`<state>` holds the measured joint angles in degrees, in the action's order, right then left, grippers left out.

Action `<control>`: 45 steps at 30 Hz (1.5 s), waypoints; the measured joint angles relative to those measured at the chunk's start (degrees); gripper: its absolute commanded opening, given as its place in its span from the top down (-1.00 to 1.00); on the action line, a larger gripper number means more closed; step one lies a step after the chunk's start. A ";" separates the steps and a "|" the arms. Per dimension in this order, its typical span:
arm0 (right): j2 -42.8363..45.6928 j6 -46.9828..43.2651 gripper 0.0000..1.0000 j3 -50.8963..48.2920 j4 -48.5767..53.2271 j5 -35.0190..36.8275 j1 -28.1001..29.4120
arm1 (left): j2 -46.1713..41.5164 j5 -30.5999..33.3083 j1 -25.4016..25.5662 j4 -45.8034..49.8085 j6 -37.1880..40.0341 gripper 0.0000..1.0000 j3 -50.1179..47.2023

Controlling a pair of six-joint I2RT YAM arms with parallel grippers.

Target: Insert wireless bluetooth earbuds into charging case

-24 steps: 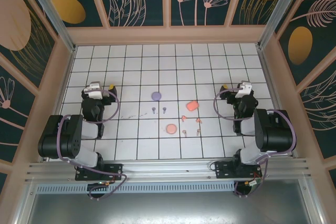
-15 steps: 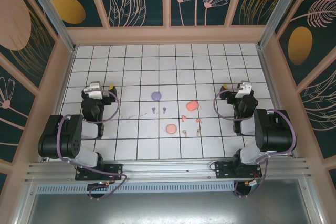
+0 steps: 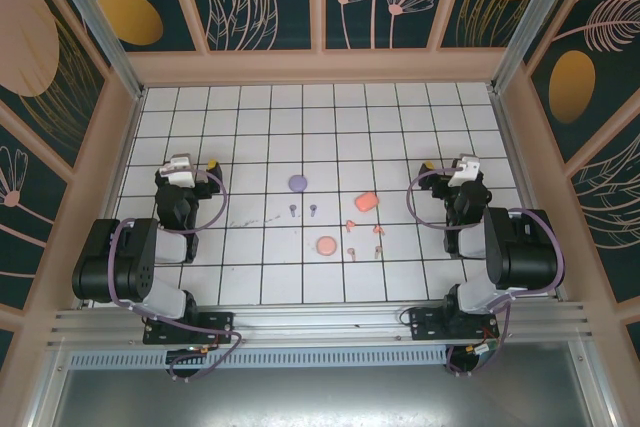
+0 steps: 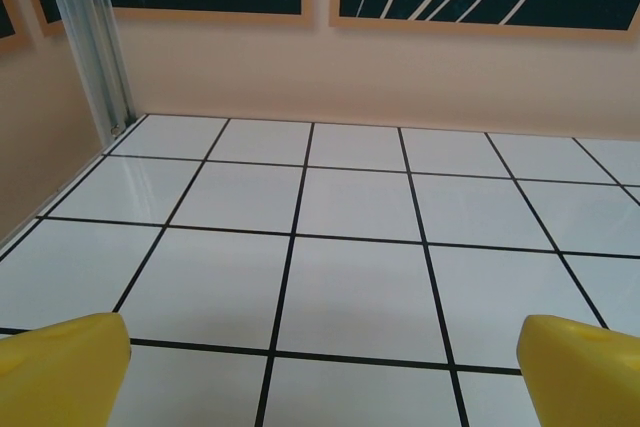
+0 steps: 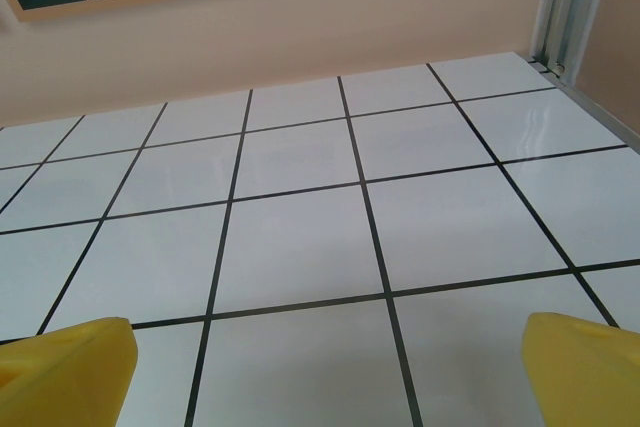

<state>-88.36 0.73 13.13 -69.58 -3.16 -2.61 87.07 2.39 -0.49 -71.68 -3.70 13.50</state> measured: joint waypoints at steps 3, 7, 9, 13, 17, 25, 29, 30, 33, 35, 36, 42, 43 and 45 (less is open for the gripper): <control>0.00 0.00 -0.97 0.00 0.00 -0.17 -0.31 | 0.00 0.00 0.00 0.02 -0.02 -0.98 0.17; 0.22 0.04 -0.98 0.02 0.44 0.55 -0.26 | 0.00 0.00 0.00 0.00 -0.11 -0.88 0.17; 2.69 0.26 -0.98 0.81 5.29 2.73 0.52 | -0.46 0.17 0.00 1.09 -0.22 -0.87 0.35; 10.62 5.90 -0.98 9.99 24.13 5.35 1.66 | -4.04 1.75 0.00 11.98 -0.68 -0.92 5.49; 12.55 16.52 -0.98 25.44 42.60 8.09 1.51 | -7.96 2.23 0.00 24.00 -3.74 -0.98 14.86; 5.49 14.49 -0.72 42.14 71.06 6.56 13.42 | -12.59 -4.87 0.17 44.35 -18.27 -0.97 27.12; -2.62 10.16 -0.69 50.73 84.24 9.05 25.55 | -15.39 -7.78 2.80 49.66 -25.00 -0.98 26.23; -3.93 9.51 -0.69 51.52 86.20 9.42 27.43 | -15.96 -8.04 3.93 50.53 -25.99 -0.98 26.03; -7.04 7.72 -0.69 51.98 92.30 9.46 31.12 | -17.57 -9.20 8.22 52.96 -28.44 -0.98 25.92; -7.87 6.95 -0.69 51.98 95.47 9.03 31.30 | -18.38 -10.05 10.36 53.99 -29.79 -0.98 25.92; -7.93 6.67 -0.69 51.98 96.37 8.63 31.08 | -18.67 -10.19 11.02 54.40 -30.29 -0.98 25.90; -7.93 4.61 -0.72 51.98 98.99 4.50 30.82 | -19.30 -10.78 13.77 56.43 -31.34 -0.97 25.90; -7.93 4.17 -0.72 51.98 99.47 3.96 30.86 | -19.30 -10.93 14.14 56.78 -31.34 -0.98 25.92; -8.00 3.69 -0.72 51.98 100.30 3.19 31.01 | -19.10 -10.97 14.71 57.02 -31.34 -0.98 25.92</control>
<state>-96.36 4.43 65.10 30.72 0.03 28.40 67.96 -8.58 14.22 -14.66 -35.05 39.42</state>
